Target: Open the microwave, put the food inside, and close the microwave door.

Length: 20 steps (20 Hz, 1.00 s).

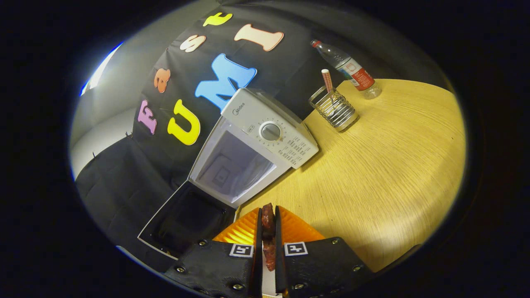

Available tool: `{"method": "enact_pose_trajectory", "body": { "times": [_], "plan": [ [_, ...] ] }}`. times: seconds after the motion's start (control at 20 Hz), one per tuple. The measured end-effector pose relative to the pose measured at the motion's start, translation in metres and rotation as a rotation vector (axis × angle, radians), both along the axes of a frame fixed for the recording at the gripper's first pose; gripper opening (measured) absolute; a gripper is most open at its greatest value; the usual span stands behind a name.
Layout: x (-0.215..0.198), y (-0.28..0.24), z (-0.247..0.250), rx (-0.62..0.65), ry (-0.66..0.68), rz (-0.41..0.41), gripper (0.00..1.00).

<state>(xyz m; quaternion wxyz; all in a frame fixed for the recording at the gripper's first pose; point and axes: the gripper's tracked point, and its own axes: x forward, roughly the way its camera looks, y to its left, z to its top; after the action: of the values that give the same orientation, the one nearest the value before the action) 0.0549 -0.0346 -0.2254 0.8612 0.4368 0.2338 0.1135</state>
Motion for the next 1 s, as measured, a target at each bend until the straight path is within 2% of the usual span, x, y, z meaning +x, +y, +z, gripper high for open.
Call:
{"method": "enact_pose_trajectory", "body": {
  "times": [0.3, 0.6, 1.0],
  "plan": [
    [0.004, 0.015, 0.032, 0.025, -0.027, 0.021, 0.13],
    [0.026, 0.049, 0.056, 0.011, -0.066, 0.025, 0.13],
    [0.076, 0.104, 0.068, -0.042, -0.123, -0.016, 0.13]
  ]
}}
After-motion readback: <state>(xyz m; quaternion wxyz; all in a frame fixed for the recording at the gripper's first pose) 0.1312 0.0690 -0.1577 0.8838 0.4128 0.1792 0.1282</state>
